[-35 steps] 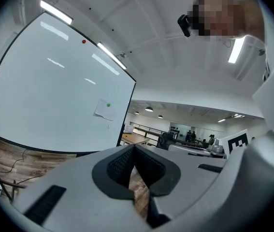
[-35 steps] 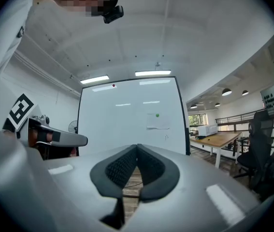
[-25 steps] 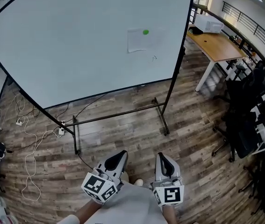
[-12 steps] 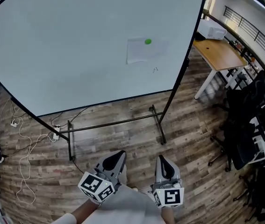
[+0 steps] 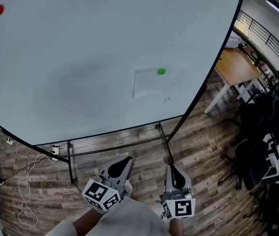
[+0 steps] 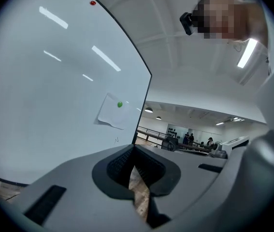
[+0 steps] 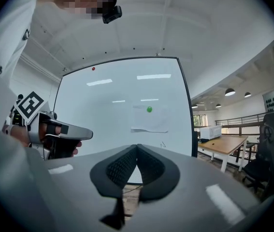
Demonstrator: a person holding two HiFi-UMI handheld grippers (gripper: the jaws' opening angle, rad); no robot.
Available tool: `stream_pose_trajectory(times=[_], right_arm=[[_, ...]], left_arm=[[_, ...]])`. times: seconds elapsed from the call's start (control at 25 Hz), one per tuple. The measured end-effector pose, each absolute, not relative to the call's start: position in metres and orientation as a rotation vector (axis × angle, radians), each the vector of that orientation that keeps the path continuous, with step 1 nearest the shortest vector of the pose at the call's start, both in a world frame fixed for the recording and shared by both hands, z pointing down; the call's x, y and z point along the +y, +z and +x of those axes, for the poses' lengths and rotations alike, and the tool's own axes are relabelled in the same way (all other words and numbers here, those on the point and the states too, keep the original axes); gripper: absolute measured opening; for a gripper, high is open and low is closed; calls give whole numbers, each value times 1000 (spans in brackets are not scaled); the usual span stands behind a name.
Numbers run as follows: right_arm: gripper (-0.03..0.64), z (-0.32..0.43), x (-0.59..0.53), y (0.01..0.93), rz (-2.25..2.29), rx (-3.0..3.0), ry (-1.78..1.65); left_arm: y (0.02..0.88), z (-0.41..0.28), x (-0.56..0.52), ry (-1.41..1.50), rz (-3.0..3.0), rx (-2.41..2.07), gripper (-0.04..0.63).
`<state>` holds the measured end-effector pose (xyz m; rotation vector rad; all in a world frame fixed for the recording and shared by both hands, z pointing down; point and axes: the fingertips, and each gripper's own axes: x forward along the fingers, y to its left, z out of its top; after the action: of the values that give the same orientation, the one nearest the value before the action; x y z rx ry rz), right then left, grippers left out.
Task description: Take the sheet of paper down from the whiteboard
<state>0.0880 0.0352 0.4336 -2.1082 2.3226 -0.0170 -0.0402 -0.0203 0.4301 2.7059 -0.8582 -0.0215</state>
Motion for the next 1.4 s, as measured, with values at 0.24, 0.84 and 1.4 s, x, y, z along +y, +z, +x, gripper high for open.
stream_pose_trajectory(times=[0.24,0.84,1.4], right_arm=[[11,90,-36,424,-2106,2316,1],[11,130,-141,397,-1991,2404,116],[11,131,-154,390,-1917,2435,119]], left_arm=[[419,-38,-93,-34,2710,-849,6],[407,3,-185,-45,2699,-941,6],[402,9,-200,-65,2687,-1027,6]])
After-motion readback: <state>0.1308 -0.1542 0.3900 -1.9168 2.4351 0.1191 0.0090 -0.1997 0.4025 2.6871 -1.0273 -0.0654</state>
